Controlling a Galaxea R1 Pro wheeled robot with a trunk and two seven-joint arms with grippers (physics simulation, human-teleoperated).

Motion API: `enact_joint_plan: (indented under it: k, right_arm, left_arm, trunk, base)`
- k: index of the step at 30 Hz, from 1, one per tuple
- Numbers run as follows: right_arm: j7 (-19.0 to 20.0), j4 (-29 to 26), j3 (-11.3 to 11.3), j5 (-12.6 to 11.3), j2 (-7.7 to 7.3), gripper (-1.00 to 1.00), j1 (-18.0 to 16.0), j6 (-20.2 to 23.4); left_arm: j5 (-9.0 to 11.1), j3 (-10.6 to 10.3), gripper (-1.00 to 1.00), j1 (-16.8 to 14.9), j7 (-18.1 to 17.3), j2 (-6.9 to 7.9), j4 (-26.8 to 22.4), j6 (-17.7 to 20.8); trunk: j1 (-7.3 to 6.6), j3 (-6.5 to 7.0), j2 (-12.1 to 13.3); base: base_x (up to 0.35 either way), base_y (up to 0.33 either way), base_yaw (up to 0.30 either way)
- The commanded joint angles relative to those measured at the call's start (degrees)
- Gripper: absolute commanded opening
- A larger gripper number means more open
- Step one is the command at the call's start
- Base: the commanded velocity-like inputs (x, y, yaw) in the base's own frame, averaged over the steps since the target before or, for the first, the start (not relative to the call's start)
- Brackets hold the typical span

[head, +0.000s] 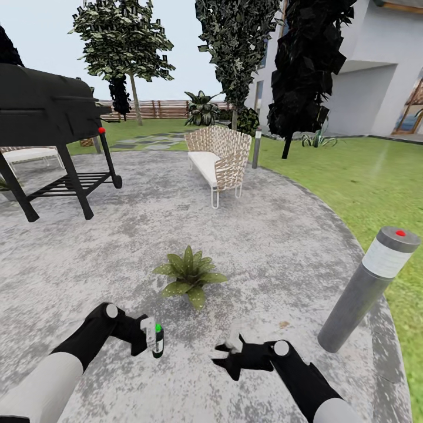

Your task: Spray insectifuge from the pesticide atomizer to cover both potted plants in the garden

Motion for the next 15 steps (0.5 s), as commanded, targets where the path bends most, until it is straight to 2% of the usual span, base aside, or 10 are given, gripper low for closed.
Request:
enact_joint_plan:
  k: [1,4,10,15]
  right_arm:
    - [0.18,-0.19,-0.05,0.61,0.14,-1.00,-0.05,-0.55]
    - [0.68,-1.07,-0.03,0.60,0.25,-1.00,-0.03,-0.54]
    - [0.89,-1.68,-0.03,0.59,0.28,-1.00,-0.08,-0.51]
    - [0.90,-1.71,-0.03,0.61,0.29,-1.00,-0.09,-0.58]
  left_arm:
    - [-0.13,-1.06,-1.00,-0.02,-0.10,-0.03,-0.06,-0.19]
    - [-0.09,-1.87,-1.00,-0.02,-0.11,-0.44,-0.13,-0.22]
    - [-0.19,-2.86,-1.00,-0.10,-0.20,-3.64,-0.31,-0.24]
    - [-0.11,-7.04,-1.00,-0.11,-0.45,-4.38,-0.33,-0.32]
  trunk:
    - [-0.01,-0.05,-0.02]
    - [-0.01,-0.05,-0.02]
    - [-0.01,-0.05,-0.02]
    - [-0.01,-0.05,-0.02]
  base:
    - [0.000,0.000,0.000]
    - [0.000,0.000,0.000]
    - [0.000,0.000,0.000]
    - [0.000,0.000,0.000]
